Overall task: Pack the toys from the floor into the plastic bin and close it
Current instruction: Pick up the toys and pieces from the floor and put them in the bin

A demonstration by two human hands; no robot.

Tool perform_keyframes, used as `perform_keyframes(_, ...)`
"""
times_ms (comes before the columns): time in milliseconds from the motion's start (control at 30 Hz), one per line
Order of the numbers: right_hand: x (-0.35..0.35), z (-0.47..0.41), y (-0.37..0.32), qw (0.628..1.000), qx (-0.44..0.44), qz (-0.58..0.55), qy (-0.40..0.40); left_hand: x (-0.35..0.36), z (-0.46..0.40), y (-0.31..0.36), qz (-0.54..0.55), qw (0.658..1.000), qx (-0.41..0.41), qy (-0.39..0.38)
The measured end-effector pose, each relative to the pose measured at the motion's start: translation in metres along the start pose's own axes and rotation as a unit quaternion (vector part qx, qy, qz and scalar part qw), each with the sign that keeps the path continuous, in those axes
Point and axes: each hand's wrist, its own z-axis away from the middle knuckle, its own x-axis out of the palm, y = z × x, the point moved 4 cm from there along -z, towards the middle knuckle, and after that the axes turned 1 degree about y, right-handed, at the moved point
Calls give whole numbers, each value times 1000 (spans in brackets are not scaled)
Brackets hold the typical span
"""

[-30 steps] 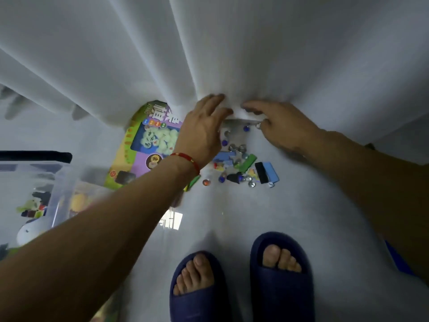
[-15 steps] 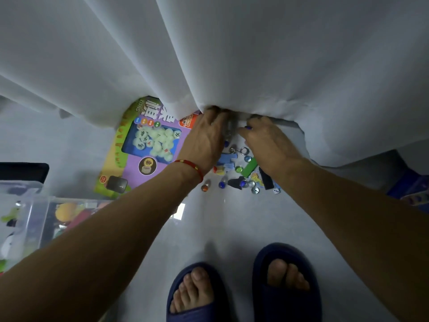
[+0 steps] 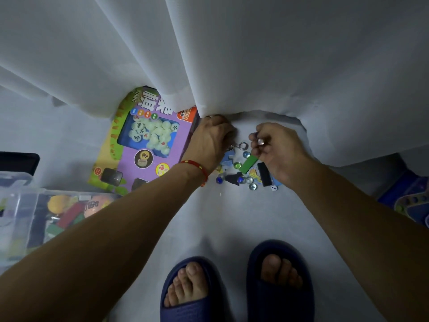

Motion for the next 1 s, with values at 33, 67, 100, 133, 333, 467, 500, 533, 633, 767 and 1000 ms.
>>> perform_keyframes(33,-3,2,-2,1000,15,-25,-12,0,4,1,6,1000,2,2)
perform_keyframes(67,-7,3,-4,999,16,-30,-16,0,6,2,11,1000,2,-1)
perform_keyframes(100,-10,4,-6,1000,7,-17,-14,0,8,3,15,1000,2,-5)
perform_keyframes(133,-14,1,-6,1000,-12,19,-4,1,9,4,16,1000,0,-11)
perform_keyframes(333,-22,-8,-7,834,-255,489,8,-13,12,11,50,998,-42,12)
perform_keyframes(467,-1,0,-3,689,-323,645,-73,-36,39,22,146,971,-186,36)
perform_keyframes(500,5,2,-3,653,-331,676,-80,-39,51,23,197,946,-254,48)
perform_keyframes(533,9,2,-2,626,-332,701,-82,-41,65,24,259,907,-326,66)
perform_keyframes(633,17,2,1,581,-293,755,-86,-42,105,30,428,761,-473,114)
perform_keyframes(767,18,2,3,567,-288,768,-78,-38,138,42,507,664,-543,90)
perform_keyframes(1000,17,-4,1,587,-276,754,-107,-20,150,45,613,520,-594,4)
